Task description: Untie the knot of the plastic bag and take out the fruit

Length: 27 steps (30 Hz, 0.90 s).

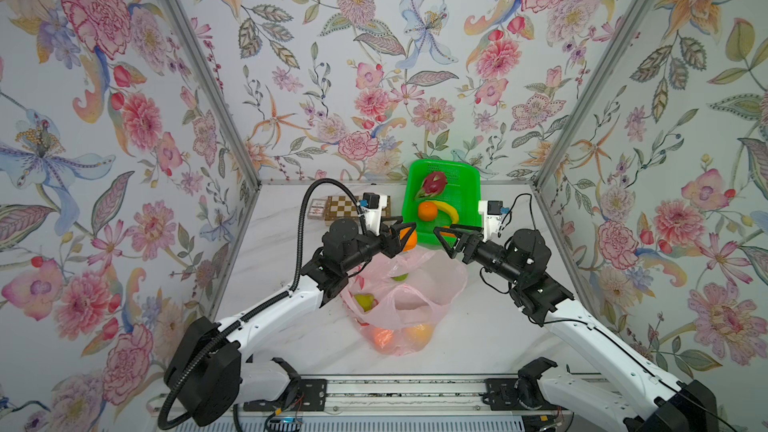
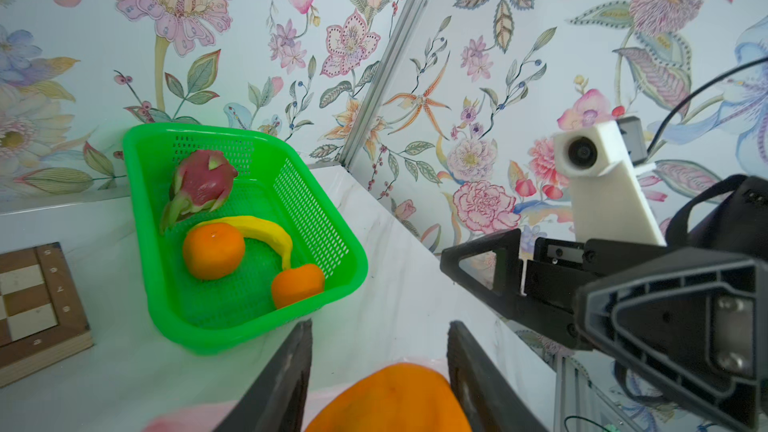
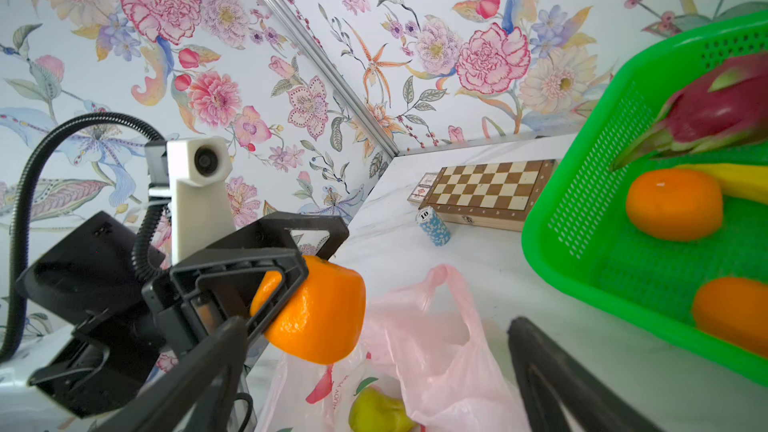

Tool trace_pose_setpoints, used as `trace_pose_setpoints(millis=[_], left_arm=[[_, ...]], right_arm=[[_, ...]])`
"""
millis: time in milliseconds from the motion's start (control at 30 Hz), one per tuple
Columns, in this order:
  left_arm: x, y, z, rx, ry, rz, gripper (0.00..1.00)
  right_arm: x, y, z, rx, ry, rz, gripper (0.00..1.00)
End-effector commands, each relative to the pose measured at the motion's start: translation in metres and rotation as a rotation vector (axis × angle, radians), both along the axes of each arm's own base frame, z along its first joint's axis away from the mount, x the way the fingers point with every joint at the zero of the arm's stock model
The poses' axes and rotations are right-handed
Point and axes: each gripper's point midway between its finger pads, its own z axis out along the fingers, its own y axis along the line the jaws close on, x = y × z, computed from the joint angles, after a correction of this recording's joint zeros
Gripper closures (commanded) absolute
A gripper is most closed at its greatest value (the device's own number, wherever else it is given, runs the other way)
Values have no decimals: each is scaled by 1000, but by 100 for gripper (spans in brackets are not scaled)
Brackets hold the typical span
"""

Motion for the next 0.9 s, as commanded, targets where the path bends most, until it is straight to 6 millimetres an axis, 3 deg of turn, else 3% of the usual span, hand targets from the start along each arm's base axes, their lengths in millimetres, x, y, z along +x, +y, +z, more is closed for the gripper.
trace_pose_setpoints(millis=[0,233,633,700,867], left_arm=[[5,-9,38,-140,28,-62,63],[15,-29,60,-265,156,-144,61],[27,-28,63,-306,183,-70,60],[27,-30,61,-306,190,-78,60],[27,-29,55,-291,195,-63,59]], right_arm=[[-2,6,31,-34,-235,40,1],[1,17,30,-128,-542,66,1],[19,58,22,-135,-569,151,1],[13,73,23,-124,-577,184,3],[17,82,30,-109,-592,179,10]])
